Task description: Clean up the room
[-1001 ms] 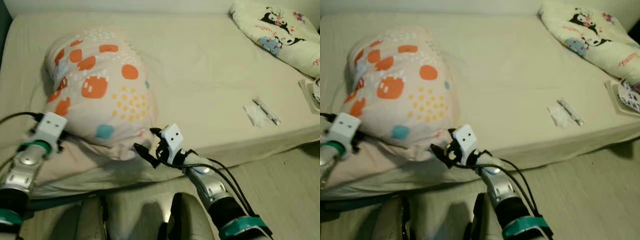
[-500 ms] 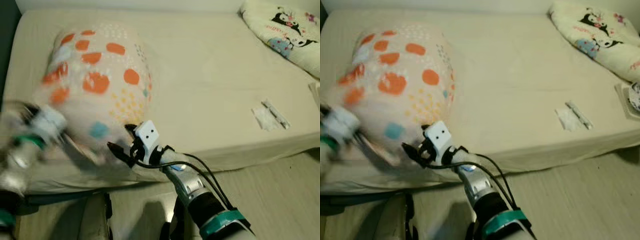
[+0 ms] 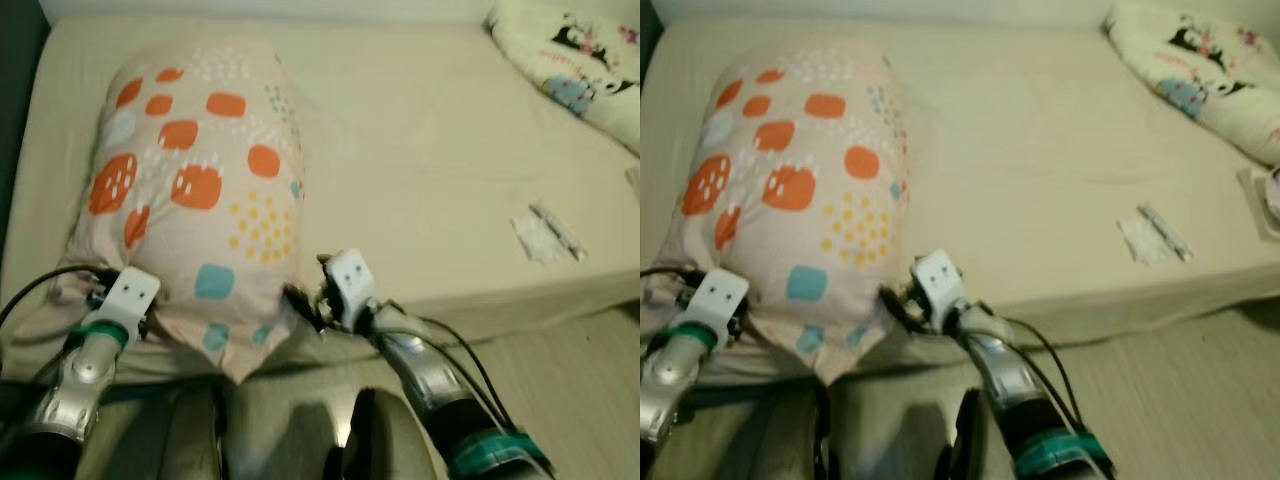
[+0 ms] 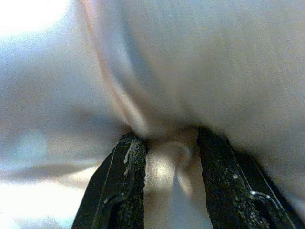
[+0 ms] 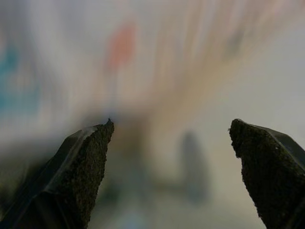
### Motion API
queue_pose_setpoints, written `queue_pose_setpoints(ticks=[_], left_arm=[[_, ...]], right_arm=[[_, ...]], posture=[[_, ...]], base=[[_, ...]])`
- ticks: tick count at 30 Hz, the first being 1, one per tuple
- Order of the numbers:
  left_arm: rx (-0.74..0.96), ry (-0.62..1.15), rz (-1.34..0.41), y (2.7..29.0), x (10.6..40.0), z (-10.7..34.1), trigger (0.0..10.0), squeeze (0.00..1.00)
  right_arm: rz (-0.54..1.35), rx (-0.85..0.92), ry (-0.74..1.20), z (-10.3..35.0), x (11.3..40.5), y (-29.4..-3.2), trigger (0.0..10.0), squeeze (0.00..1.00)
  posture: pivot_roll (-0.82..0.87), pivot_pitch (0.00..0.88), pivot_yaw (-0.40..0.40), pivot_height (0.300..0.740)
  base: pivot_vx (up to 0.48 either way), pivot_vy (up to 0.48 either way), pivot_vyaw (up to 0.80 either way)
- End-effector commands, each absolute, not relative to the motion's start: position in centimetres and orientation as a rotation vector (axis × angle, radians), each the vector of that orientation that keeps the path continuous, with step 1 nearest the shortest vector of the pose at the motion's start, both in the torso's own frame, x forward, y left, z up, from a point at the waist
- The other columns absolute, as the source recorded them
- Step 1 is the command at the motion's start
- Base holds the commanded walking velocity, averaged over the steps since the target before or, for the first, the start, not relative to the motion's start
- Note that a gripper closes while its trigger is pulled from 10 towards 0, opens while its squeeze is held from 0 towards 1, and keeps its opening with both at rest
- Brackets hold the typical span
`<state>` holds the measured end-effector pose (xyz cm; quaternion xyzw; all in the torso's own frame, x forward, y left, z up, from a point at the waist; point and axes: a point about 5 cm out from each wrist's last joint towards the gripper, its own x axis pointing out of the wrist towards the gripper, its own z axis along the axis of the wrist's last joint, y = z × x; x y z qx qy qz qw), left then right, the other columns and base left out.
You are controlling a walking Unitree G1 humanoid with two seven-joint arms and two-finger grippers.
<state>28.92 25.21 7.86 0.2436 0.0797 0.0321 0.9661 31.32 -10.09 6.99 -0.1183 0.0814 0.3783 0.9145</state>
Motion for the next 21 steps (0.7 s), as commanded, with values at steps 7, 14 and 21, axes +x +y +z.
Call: queue_pose_setpoints(ticks=[7, 14, 21], left_arm=[[0.373, 0.099, -0.198, 18.3, 21.6, 7.4, 10.0, 0.0], [0.37, 0.037, -0.281, 16.3, 18.5, 9.3, 10.0, 0.0], [0.35, -0.039, -0.08, 17.6, 20.9, 11.2, 10.0, 0.0]], right_arm=[[0.594, -0.16, 0.184, 5.3, 28.9, -14.5, 10.0, 0.0], [0.443, 0.127, 0.063, 7.1, 29.5, -12.6, 10.0, 0.0], [0.422, 0.317, 0.092, 6.4, 29.4, -8.5, 10.0, 0.0]], posture=[[0.15, 0.163, -0.058, 0.598], [0.16, 0.125, -0.039, 0.598], [0.2, 0.045, -0.058, 0.598]], base=[[0.0, 0.0, 0.0], [0.0, 0.0, 0.0], [0.0, 0.0, 0.0]])
